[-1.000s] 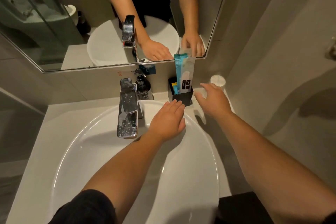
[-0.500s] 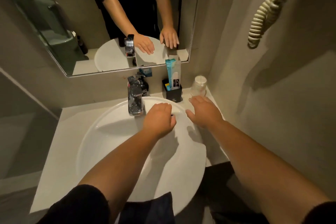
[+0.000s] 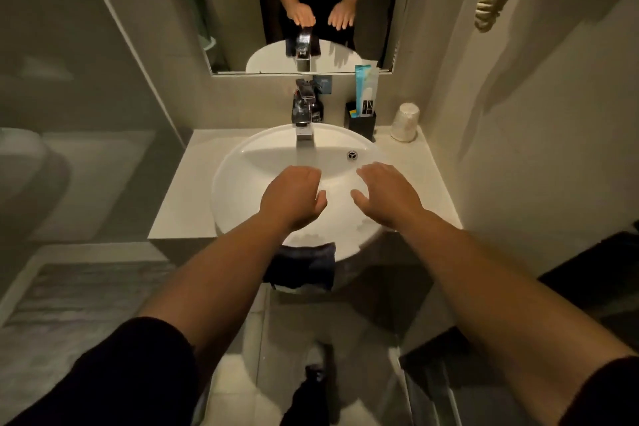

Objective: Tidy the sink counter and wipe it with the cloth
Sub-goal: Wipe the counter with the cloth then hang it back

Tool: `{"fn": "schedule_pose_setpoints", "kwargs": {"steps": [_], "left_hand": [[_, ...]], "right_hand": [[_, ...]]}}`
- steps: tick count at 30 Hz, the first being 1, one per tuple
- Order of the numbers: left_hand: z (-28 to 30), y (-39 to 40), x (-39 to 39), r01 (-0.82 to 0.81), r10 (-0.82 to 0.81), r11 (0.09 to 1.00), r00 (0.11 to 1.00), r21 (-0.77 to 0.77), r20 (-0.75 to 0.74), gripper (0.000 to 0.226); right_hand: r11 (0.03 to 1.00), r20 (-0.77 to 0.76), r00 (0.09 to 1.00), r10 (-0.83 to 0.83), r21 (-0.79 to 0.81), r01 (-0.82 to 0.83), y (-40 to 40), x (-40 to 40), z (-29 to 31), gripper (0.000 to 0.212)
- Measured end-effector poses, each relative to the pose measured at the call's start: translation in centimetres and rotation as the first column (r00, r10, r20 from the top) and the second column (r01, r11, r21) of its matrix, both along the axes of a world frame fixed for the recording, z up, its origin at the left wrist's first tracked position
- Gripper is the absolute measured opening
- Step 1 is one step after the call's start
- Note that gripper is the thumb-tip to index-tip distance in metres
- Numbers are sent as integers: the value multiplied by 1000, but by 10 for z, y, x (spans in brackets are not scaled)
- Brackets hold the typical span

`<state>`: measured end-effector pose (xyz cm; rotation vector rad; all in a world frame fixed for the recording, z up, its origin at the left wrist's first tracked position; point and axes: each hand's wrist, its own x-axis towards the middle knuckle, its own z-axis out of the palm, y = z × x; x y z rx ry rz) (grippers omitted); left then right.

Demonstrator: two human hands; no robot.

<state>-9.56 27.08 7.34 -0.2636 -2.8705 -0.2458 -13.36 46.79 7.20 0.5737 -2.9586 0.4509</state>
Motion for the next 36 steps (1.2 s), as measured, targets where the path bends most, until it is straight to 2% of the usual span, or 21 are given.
{"fn": "schedule_pose_setpoints", "kwargs": {"steps": [9, 15, 23, 27, 30, 36], "left_hand": [[24, -17, 96, -65, 65, 996, 998, -57, 1, 36], [12, -35, 124, -75, 81, 994, 993, -78, 83, 34], [-36, -44, 118, 17, -12, 1000, 971, -17, 240, 24], [-54, -40, 100, 109, -99, 994, 953, -22, 286, 35], [-62, -38, 88, 173, -156, 985, 929, -21, 335, 45], [-72, -35, 80, 207, -179, 978, 890, -23, 419, 36]], "right_hand": [[988, 68, 986, 153, -11, -152, -13, 76, 22, 54], [969, 104, 966, 239, 35, -243, -24, 97, 9, 54], [942, 222, 923, 316, 45, -333, -36, 103, -34, 49], [919, 285, 889, 358, 61, -389, -41, 94, -47, 41], [915, 289, 885, 364, 66, -398, -43, 88, -54, 44], [907, 315, 879, 359, 105, -408, -44, 84, -62, 32]]}}
